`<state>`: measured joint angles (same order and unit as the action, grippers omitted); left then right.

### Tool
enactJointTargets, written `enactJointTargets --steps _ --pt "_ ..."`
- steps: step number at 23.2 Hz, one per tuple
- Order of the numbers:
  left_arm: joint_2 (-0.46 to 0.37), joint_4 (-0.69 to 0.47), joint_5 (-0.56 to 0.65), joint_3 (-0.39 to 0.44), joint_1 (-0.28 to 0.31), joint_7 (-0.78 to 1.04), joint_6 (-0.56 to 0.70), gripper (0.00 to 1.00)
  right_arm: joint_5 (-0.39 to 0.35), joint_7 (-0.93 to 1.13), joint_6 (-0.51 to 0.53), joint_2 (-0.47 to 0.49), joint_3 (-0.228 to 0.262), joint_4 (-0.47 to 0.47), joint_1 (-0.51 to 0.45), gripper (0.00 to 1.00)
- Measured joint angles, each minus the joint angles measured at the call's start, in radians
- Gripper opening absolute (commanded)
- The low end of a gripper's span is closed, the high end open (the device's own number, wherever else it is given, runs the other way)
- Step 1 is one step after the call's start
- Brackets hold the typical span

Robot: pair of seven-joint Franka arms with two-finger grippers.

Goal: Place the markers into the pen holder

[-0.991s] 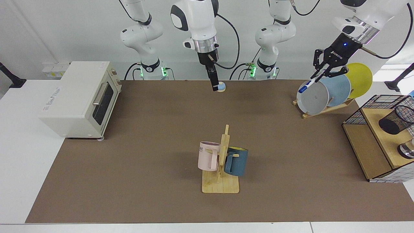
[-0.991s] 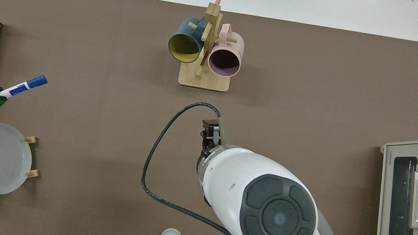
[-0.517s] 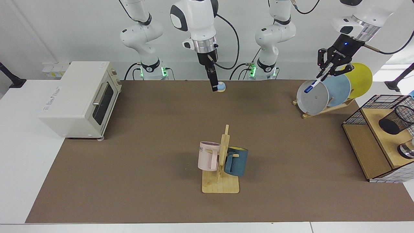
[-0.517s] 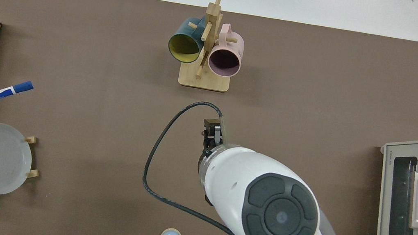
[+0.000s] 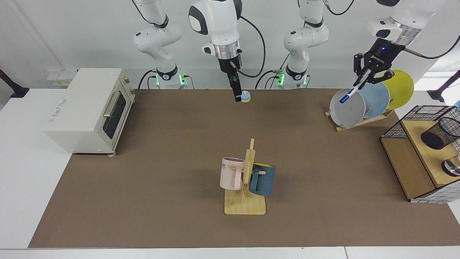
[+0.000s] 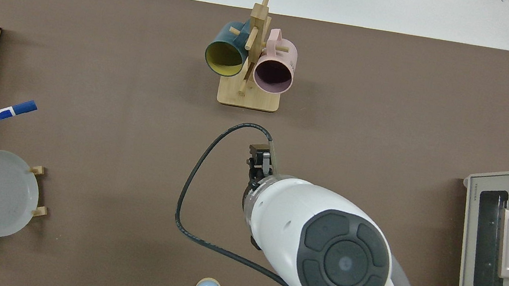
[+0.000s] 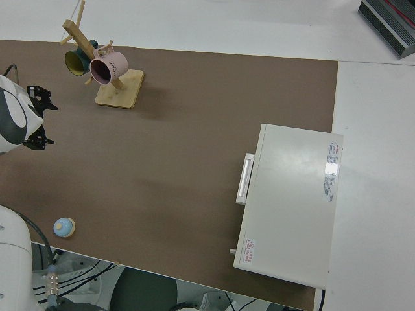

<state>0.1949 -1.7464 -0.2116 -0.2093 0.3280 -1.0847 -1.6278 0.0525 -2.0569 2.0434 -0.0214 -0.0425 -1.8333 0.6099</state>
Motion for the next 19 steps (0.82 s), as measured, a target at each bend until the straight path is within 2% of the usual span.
enactJointTargets --steps 6,19 --pt "0.0 0.001 -0.058 0.008 0.005 0.001 -0.001 0.0 0.0 0.0 0.0 0.0 0.0 0.0 -0.008 1.0" --pt "0.0 0.002 -0.069 0.011 0.005 0.004 -0.007 0.0 0.0 0.0 0.0 -0.001 0.0 0.0 -0.01 1.0"
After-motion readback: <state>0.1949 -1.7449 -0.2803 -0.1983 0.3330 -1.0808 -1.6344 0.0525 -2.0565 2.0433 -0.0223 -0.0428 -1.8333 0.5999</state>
